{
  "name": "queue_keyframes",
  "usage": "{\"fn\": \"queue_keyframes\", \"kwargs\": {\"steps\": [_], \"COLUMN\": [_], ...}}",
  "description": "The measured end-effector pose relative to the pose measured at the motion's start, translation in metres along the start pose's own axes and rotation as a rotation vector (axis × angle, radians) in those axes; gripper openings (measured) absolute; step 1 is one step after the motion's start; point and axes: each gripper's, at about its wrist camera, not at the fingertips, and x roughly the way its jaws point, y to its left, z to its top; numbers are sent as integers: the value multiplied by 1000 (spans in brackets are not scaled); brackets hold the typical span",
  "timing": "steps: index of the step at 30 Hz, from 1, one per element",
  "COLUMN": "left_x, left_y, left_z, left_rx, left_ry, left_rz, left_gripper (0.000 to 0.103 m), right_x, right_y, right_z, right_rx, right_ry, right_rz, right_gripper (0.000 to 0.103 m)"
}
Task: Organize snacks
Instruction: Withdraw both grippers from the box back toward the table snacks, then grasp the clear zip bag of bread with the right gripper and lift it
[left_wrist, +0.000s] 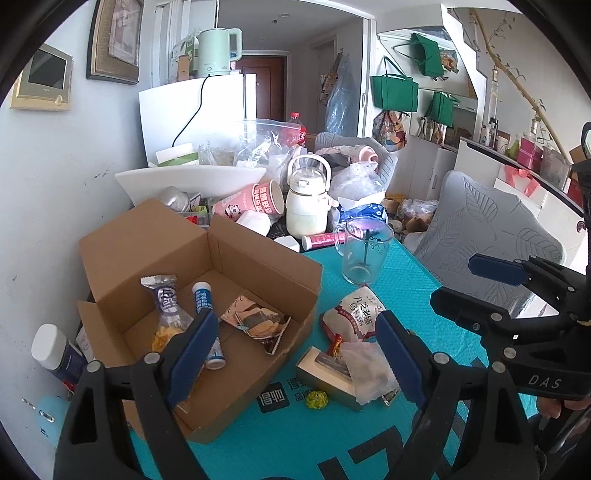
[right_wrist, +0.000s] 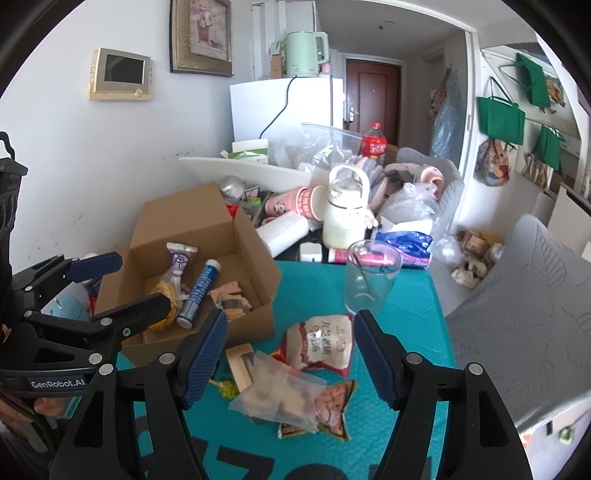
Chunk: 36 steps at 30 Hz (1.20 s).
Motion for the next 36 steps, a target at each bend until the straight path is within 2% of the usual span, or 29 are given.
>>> {"fn": "queue_keyframes", "kwargs": {"steps": [10,18,29,32,36], "left_x": [7,16,29,31,33], "left_y": [3,9,23,25,26], "left_z": [-37,-63,-86,-88,-88], "left_rx": [-62,-103,-180,-192,-199], "left_ry": [62,95,128,137,136], "left_rz": [-22,36,39,38,36], "left_gripper": [87,87,87,87,87], "right_x": [22,52,91,98,110], "right_y": [-6,-5,-8,-11,-12], "right_z": [-47,-72,-79,-78,-77], "right_rx": [65,94,153,179,210], "right_ry": [101,175,259,276,302], "right_rz": [54,61,121,144,179], "right_gripper": [71,71,72,79,80]}}
